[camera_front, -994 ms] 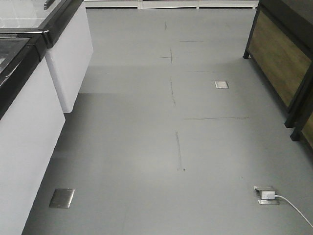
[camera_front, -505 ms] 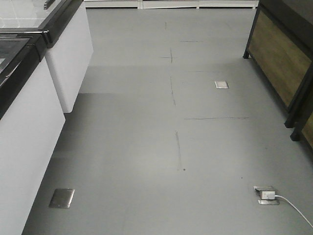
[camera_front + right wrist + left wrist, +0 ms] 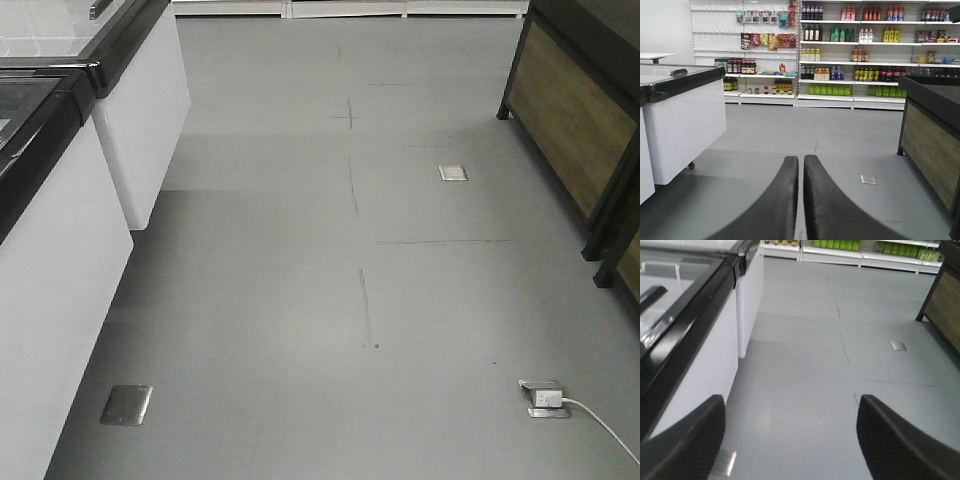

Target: Left arm holds basket, right arm returns cookies

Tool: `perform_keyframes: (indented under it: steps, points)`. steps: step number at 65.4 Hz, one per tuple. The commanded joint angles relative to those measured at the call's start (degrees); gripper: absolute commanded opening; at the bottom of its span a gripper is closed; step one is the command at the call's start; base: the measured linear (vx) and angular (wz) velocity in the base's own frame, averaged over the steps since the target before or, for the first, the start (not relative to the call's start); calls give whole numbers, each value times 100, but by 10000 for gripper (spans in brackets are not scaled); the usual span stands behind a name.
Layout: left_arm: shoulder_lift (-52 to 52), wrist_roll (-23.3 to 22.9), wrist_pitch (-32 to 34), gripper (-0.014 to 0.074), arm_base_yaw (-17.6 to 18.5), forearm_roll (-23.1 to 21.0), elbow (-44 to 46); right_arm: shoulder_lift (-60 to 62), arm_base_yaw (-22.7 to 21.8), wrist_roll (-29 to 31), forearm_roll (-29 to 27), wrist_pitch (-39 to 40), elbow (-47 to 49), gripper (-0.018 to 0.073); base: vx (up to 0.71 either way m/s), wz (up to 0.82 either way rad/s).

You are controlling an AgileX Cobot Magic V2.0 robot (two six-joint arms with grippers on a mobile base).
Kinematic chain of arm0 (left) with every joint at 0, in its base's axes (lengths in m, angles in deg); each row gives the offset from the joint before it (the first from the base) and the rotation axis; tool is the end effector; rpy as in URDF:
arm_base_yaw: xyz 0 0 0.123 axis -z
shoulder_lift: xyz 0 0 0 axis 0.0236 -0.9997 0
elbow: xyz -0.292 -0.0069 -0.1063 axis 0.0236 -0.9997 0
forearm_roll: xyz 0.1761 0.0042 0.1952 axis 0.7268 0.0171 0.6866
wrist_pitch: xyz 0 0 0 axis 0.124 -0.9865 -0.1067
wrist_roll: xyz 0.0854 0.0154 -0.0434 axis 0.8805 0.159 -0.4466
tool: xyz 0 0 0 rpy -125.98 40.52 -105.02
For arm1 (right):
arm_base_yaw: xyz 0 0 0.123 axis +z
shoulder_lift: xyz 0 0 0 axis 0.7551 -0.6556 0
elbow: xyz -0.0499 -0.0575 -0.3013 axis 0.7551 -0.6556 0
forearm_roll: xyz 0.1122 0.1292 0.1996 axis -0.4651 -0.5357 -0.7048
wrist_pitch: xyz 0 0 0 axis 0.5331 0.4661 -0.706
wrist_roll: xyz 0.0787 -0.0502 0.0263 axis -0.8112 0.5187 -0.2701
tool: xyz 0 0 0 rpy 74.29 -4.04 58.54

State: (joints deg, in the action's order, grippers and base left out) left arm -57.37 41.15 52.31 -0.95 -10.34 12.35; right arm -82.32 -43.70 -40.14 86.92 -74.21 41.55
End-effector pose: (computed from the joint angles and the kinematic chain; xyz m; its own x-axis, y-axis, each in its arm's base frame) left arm 0.1068 0.0033 0.2923 -0.3250 -0.2030 -0.9237 -0.0938 0.9788 -0.1821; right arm 0.0478 0.0044 0.2025 0.0535 -0.0123 -0.9985 -0.0913 0.9957 -0.0171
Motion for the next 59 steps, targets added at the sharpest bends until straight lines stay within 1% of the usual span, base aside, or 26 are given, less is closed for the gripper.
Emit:
perform_keyframes:
  steps: [1,9,14,21,25,30,33,37,39,40,46,52,53,54,57,58,59]
  points:
    - [-307,-626,-110,500,-19,-100,460,69,-3,-10,40,411,-111,-6,0,0]
    - [-1070,-1312,-842,473,-19,71,1164,69,-3,-10,40,411,-111,-6,0,0]
    - [-1582,-1672,-1135,470,-19,78,1656,69,-3,-10,40,411,-111,-6,0,0]
    - [-2367,-1731,-1634,470,-19,-70,2314,69,-3,-10,40,411,-111,-6,0,0]
    - [-2818,-1731,-2118,470,-52,-118,2696,69,-3,-10,40,411,-111,-6,0,0]
    - [-3276,-1721,-2758,470,-243,-261,3281,69,-3,-10,40,411,-111,-6,0,0]
    - [-3436,-1674,-2997,470,-371,-383,3523,69,-3,-10,40,411,-111,-6,0,0]
    - [-3665,-1437,-3348,470,-685,-591,3934,69,-3,-10,40,411,-111,-6,0,0]
    - [-3730,-1286,-3439,470,-829,-773,4152,69,-3,-10,40,411,-111,-6,0,0]
    - [-3746,-1210,-3456,470,-868,-773,4194,69,-3,-10,40,411,-111,-6,0,0]
    - [-3867,-672,-3655,470,-1495,-1385,4713,69,-3,-10,40,411,-111,-6,0,0]
    - [-3958,-212,-3823,470,-2308,-2039,5121,69,-3,-10,40,411,-111,-6,0,0]
    - [-3974,-160,-3848,470,-2445,-2139,5171,69,-3,-10,40,411,-111,-6,0,0]
    - [-3975,-115,-3871,470,-2659,-2238,5217,69,-3,-10,40,411,-111,-6,0,0]
    - [-4013,2,-3921,470,-3081,-2640,5307,69,-3,-10,40,411,-111,-6,0,0]
    - [-4025,42,-3933,470,-3227,-2700,5321,69,-3,-10,40,411,-111,-6,0,0]
    - [-4033,99,-3958,470,-3371,-2890,5347,69,-3,-10,40,411,-111,-6,0,0]
